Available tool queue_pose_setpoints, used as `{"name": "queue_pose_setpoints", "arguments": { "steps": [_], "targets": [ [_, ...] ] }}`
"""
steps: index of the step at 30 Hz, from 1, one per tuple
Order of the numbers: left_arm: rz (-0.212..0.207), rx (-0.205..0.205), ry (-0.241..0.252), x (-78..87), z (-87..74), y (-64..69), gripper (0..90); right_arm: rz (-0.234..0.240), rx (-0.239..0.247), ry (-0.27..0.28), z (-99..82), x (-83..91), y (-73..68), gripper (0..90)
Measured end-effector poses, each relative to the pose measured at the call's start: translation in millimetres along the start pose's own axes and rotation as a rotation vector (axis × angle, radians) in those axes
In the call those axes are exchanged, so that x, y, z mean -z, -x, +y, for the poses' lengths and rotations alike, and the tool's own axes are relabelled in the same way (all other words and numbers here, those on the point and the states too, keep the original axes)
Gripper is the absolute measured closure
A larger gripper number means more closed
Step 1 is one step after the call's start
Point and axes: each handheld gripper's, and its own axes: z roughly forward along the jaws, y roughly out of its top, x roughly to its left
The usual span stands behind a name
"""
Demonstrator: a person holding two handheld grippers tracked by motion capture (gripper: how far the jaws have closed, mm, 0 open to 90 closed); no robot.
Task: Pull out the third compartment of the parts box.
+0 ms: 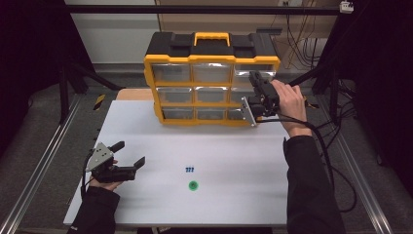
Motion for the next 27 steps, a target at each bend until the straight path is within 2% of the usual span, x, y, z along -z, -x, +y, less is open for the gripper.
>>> {"name": "queue_pose_setpoints", "arguments": {
  "steps": [27],
  "targets": [
    [-0.001, 0.000, 0.003, 0.3, 0.7, 0.6, 2.4, 0.010, 0.010, 0.026, 3.0, 24.0, 2.0, 79.2]
  ]
}}
